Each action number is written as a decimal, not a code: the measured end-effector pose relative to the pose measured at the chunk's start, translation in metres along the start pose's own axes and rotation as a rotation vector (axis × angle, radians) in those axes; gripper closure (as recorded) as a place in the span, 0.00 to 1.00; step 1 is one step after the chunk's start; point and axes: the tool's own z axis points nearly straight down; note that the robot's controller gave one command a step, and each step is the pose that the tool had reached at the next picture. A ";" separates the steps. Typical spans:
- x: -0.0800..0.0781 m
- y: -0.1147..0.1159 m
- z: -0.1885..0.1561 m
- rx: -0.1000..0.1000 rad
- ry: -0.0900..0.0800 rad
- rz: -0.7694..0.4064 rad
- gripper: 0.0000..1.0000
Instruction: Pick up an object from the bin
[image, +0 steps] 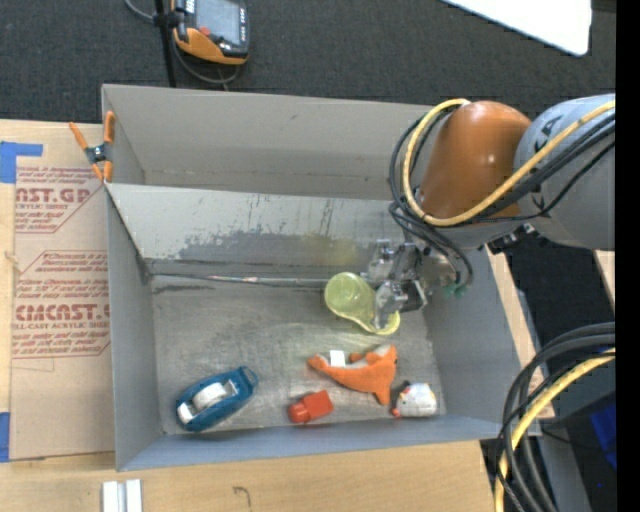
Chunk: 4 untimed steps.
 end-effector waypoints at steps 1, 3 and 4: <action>0.000 0.000 0.000 0.000 0.000 0.000 1.00; -0.003 0.020 -0.009 -0.001 0.000 0.036 1.00; 0.000 0.016 -0.119 0.000 -0.001 0.269 1.00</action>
Offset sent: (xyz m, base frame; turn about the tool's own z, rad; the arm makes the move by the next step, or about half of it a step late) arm 0.0025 0.0166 0.0096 0.0080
